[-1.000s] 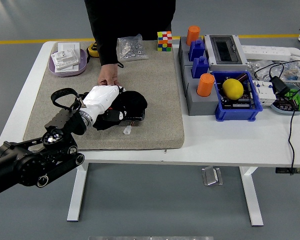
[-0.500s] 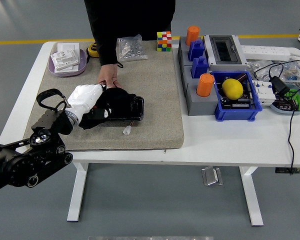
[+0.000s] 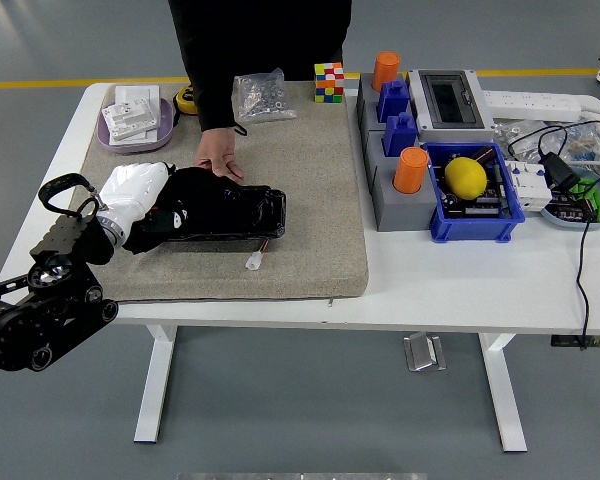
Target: Pick the rag up,wipe the panel,place it on the desk
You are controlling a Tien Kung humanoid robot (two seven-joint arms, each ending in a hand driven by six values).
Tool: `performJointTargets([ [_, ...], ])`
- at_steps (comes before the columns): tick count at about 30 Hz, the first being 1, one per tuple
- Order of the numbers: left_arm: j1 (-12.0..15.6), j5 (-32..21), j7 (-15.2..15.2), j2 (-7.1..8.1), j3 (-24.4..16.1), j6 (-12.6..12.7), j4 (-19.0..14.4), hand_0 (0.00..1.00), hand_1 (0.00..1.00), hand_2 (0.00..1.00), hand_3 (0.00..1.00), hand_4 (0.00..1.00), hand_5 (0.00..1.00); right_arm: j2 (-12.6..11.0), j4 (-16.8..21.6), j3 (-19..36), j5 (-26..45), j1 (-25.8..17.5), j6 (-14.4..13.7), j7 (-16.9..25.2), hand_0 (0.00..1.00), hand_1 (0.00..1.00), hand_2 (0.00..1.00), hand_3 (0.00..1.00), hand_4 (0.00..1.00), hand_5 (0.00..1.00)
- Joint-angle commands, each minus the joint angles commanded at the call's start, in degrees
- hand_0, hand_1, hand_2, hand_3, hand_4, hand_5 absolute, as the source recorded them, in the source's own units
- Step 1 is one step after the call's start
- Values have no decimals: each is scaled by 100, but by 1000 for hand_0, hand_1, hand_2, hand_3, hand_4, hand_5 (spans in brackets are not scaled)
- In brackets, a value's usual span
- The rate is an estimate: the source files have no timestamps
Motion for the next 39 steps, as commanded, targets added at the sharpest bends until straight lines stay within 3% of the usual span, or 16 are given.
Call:
performJointTargets([
  [12, 167, 83, 14, 200, -207, 42, 62, 218, 124, 477, 361, 296, 2, 9, 0, 79, -60, -23, 7, -21, 725, 541, 665, 572, 998, 418],
  [26, 177, 171, 80, 270, -257, 88, 75, 217, 123, 474, 362, 302, 2, 22, 0, 132, -97, -36, 12, -21, 726, 538, 665, 573, 998, 419],
  [33, 177, 161, 88, 260, -229, 99, 60, 216, 123, 475, 362, 302, 2, 18, 0, 108, -66, -34, 27, -23, 725, 539, 665, 573, 998, 420],
  [39, 112, 144, 117, 125, -155, 95, 38, 216, 122, 474, 362, 302, 2, 6, 0, 134, -106, -10, 34, -36, 725, 536, 665, 573, 998, 421],
])
